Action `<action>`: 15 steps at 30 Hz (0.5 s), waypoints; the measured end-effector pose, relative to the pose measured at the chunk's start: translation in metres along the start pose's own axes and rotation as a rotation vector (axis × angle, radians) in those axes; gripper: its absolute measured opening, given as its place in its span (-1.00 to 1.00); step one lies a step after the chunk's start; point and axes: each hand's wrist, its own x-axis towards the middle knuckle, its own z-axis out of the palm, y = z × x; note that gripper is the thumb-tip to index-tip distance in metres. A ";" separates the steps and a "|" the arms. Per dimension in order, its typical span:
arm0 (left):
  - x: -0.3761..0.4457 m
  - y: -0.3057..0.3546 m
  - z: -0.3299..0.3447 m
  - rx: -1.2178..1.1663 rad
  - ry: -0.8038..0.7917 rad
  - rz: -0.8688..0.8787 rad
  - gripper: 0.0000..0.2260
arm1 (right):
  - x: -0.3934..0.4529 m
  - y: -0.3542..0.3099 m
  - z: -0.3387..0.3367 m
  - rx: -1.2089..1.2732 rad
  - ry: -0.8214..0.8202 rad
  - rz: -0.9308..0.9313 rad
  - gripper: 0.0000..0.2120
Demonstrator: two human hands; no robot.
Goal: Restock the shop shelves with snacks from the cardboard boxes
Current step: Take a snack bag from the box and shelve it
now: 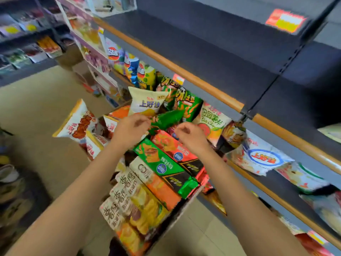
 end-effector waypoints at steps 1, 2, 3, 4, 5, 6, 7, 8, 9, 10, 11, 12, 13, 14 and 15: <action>0.012 -0.018 -0.017 0.025 0.020 0.008 -0.86 | 0.015 -0.008 0.019 -0.017 0.012 0.004 -0.85; 0.027 -0.037 -0.032 0.055 0.018 0.008 -0.83 | 0.033 -0.016 0.038 -0.029 0.032 0.008 -0.90; 0.043 -0.055 -0.047 0.090 0.003 0.012 -0.83 | 0.051 -0.025 0.056 -0.045 0.055 0.016 -0.95; 0.060 -0.074 -0.060 0.120 -0.021 0.015 -0.84 | 0.071 -0.033 0.075 -0.070 0.083 0.024 -0.96; 0.075 -0.091 -0.072 0.150 -0.049 0.024 -0.88 | 0.091 -0.041 0.092 -0.094 0.113 0.032 -0.93; 0.088 -0.105 -0.082 0.176 -0.077 0.029 -0.90 | 0.112 -0.049 0.108 -0.120 0.133 0.039 -0.88; 0.100 -0.116 -0.092 0.189 -0.100 0.033 -0.89 | 0.133 -0.058 0.122 -0.151 0.143 0.044 -0.80; 0.110 -0.127 -0.100 0.167 -0.115 0.029 -0.88 | 0.153 -0.068 0.135 -0.197 0.145 0.047 -0.68; 0.117 -0.136 -0.106 0.118 -0.119 0.019 -0.87 | 0.171 -0.078 0.145 -0.242 0.149 0.034 -0.55; 0.124 -0.144 -0.110 0.059 -0.113 0.000 -0.86 | 0.190 -0.086 0.153 -0.286 0.149 0.018 -0.44; 0.130 -0.149 -0.113 0.012 -0.114 -0.018 -0.86 | 0.205 -0.093 0.159 -0.343 0.141 0.009 -0.36; 0.134 -0.154 -0.114 -0.020 -0.129 -0.028 -0.84 | 0.219 -0.094 0.164 -0.403 0.121 0.018 -0.31; 0.138 -0.160 -0.115 -0.030 -0.159 -0.028 -0.83 | 0.229 -0.095 0.168 -0.461 0.081 0.046 -0.28; 0.142 -0.165 -0.115 -0.036 -0.191 -0.030 -0.82 | 0.236 -0.093 0.172 -0.509 0.033 0.086 -0.29; 0.144 -0.169 -0.115 -0.043 -0.216 -0.032 -0.81 | 0.240 -0.090 0.177 -0.566 -0.006 0.122 -0.33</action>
